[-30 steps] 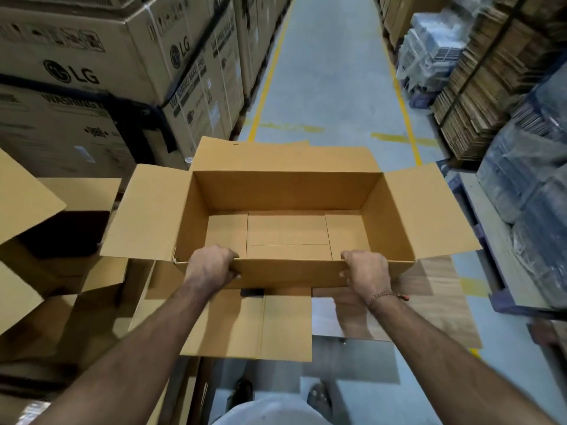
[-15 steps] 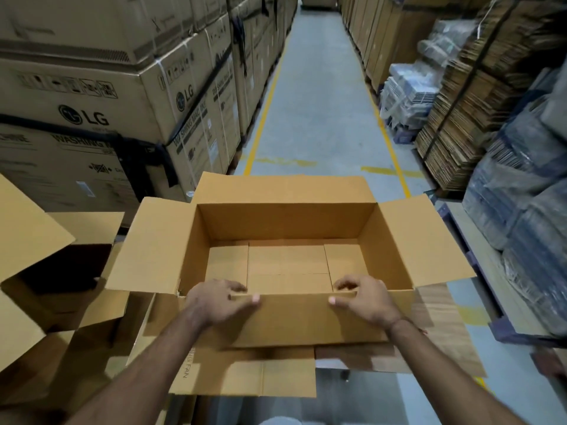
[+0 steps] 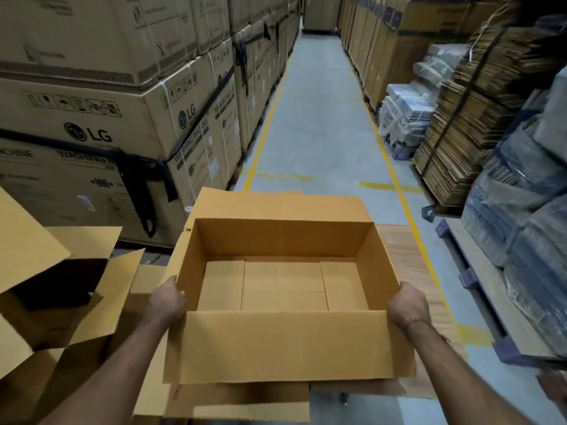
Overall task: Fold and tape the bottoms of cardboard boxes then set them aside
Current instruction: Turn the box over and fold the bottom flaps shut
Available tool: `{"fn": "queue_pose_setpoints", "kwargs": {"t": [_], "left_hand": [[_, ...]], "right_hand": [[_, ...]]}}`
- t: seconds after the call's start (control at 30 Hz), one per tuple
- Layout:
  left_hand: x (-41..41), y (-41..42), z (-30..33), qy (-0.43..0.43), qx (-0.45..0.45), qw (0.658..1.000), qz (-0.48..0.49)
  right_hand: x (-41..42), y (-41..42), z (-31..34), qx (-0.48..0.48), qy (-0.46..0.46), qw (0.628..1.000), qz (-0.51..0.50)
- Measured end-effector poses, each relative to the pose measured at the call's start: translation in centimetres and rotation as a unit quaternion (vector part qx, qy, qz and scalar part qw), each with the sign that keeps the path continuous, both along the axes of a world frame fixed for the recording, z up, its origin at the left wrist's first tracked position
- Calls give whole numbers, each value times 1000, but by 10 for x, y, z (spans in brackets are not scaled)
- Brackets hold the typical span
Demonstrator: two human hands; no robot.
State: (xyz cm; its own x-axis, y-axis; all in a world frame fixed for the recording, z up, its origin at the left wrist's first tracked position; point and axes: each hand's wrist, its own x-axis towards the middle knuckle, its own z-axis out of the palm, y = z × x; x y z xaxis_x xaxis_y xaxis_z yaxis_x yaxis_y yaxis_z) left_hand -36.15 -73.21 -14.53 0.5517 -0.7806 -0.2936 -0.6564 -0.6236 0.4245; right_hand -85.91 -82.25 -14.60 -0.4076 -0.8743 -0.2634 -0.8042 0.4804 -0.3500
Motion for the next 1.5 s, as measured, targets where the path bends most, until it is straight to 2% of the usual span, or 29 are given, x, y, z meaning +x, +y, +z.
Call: {"fn": "queue_pose_setpoints", "kwargs": {"t": [0.2,0.33,0.43,0.53,0.6,0.7,0.8,0.87,0.97,1.03,1.2,1.33,1.4,1.5], "left_hand": [[-5,-8,8,-20,26,999,3],[-12,-5,4,-25,13,999,31],[-17,3,-1,7,-46,992,115],[-23,15,-8,-74,-101,973,192],[-32,22,-7,-105,-132,950,261],[-51,28,4,-69,-122,917,374],[-59,36,-2,35,-74,909,409],[-61,40,-10,87,-97,910,394],[-66,41,-1,137,-171,904,367],[-68,37,22,152,-187,909,339],[-46,20,86,184,-174,931,263],[-14,12,154,226,-91,960,141],[1,14,179,300,-84,947,77],[15,13,178,367,-99,923,66]], "right_hand": [[2,-12,-7,21,17,999,-23],[2,-4,-8,-13,-20,1000,-20],[-6,17,-10,-96,-53,994,-14],[-14,49,-13,-225,31,972,-57],[-14,66,-14,-261,52,960,-88],[-10,74,-15,-211,-31,970,-116],[0,75,-11,-164,-168,964,-124],[8,76,-5,-163,-219,958,-92],[13,70,7,-174,-233,954,-75],[13,63,21,-190,-240,949,-71],[-2,43,87,-252,-260,932,-9],[-20,28,126,-243,-389,888,6],[-22,25,130,-235,-430,872,9],[-15,25,107,-225,-475,850,-17]]}}
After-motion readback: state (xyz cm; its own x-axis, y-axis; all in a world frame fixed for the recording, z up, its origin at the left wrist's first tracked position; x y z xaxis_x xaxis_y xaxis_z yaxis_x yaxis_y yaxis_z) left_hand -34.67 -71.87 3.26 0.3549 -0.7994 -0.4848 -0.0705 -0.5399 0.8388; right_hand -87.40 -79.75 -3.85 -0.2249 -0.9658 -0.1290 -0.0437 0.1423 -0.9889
